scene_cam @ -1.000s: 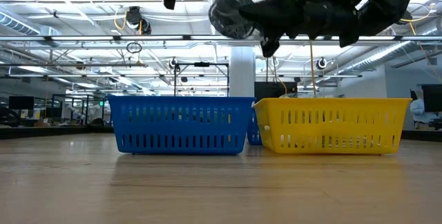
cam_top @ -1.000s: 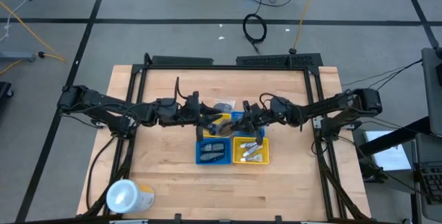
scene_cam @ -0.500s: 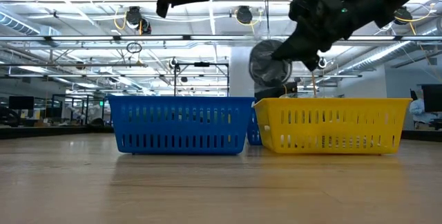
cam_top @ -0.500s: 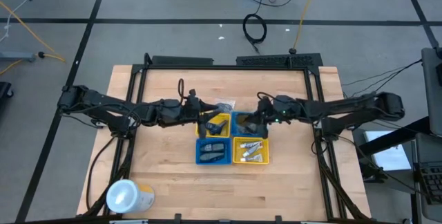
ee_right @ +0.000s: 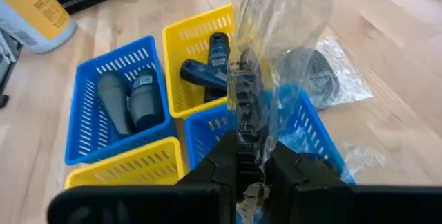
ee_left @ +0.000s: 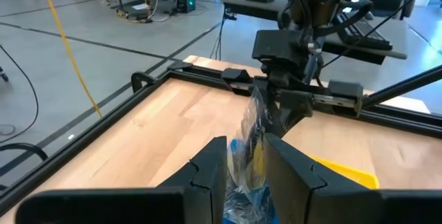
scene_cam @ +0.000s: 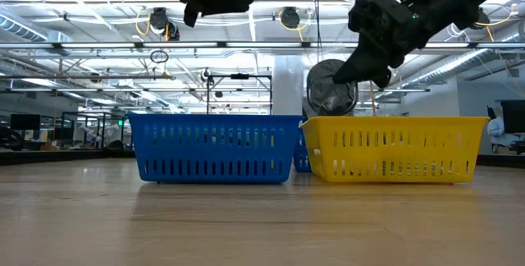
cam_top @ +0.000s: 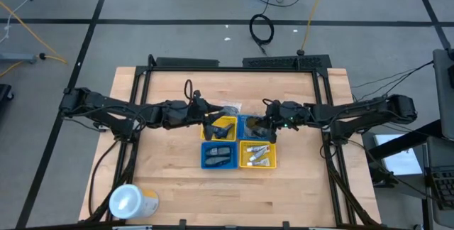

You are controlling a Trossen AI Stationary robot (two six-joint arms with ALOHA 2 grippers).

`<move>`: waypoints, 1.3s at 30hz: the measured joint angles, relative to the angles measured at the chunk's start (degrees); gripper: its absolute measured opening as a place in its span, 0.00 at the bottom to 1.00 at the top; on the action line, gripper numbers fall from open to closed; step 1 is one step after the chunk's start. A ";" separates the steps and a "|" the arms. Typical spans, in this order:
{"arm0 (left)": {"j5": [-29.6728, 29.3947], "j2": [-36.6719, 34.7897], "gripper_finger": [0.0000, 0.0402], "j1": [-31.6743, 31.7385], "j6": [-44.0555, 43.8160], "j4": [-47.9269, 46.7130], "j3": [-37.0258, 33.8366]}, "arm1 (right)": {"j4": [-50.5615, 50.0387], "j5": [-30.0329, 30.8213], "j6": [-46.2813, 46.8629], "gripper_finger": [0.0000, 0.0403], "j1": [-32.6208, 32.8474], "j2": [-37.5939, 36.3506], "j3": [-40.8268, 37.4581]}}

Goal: Pick & Place Travel size toiletries
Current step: Put the black hairbrush into the right blue bin

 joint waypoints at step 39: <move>0.06 -0.02 0.23 10.68 -5.79 -8.56 0.00 | 25.16 1.30 -1.98 0.43 -0.04 -0.38 -11.38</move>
